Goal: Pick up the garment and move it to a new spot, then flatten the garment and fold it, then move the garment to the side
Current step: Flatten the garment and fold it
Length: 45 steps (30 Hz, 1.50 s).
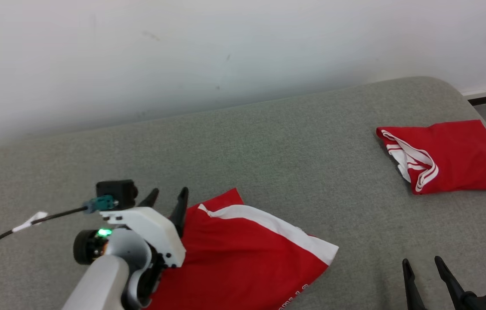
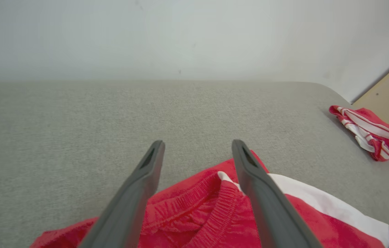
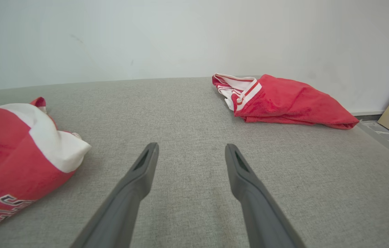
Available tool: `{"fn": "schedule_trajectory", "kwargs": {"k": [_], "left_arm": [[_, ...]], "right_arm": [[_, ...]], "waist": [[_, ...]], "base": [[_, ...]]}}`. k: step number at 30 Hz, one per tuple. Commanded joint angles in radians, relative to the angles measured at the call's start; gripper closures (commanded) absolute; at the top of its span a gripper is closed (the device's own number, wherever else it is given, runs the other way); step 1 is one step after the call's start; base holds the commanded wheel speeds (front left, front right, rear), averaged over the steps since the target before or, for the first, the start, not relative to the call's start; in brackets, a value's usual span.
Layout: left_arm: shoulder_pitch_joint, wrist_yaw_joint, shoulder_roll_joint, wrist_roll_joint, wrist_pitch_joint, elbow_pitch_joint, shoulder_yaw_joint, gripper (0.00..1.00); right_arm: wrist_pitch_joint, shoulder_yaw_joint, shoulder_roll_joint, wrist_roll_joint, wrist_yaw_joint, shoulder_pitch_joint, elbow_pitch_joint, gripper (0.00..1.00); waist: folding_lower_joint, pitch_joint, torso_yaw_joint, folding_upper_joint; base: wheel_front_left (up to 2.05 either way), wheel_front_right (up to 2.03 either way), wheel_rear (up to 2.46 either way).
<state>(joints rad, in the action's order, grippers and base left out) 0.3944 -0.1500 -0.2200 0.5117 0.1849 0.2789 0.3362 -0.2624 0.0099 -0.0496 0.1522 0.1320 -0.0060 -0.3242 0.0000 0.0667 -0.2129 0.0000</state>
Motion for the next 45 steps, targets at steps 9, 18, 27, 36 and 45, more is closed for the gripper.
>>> {"fn": "schedule_trajectory", "kwargs": {"k": [9, 18, 27, 36, 45], "left_arm": [[0.074, 0.021, 0.040, 0.027, 0.147, 0.103, 0.062, 0.00], [0.113, 0.041, 0.036, 0.042, 0.184, 0.209, 0.074, 0.00], [0.150, 0.078, 0.054, 0.058, 0.197, 0.253, 0.089, 0.00], [0.198, 0.082, 0.055, 0.093, 0.228, 0.327, 0.075, 0.55], [0.225, 0.089, 0.042, 0.106, 0.178, 0.346, 0.049, 1.00]], "right_arm": [[-0.003, -0.001, -0.002, 0.017, -0.003, -0.022, 0.001, 0.00], [-0.003, 0.002, -0.002, 0.026, -0.003, -0.032, -0.001, 0.00], [-0.003, 0.009, -0.002, 0.022, -0.003, -0.040, -0.004, 0.00], [-0.003, 0.019, -0.002, 0.026, -0.003, -0.052, -0.009, 0.00], [-0.003, 0.017, -0.002, 0.027, -0.003, -0.043, -0.015, 0.00]], "waist": [[0.0000, 0.040, -0.045, 0.0000], [0.0000, 0.058, -0.054, 0.0000], [0.0000, 0.068, -0.063, 0.0000], [0.0000, 0.078, -0.087, 0.0000], [0.0000, 0.063, -0.099, 0.0000]], "base": [[0.00, 0.00, 0.00], [0.00, 0.00, 0.00], [0.00, 0.00, 0.00], [0.00, 0.00, 0.00], [0.00, 0.00, 0.00]]}}
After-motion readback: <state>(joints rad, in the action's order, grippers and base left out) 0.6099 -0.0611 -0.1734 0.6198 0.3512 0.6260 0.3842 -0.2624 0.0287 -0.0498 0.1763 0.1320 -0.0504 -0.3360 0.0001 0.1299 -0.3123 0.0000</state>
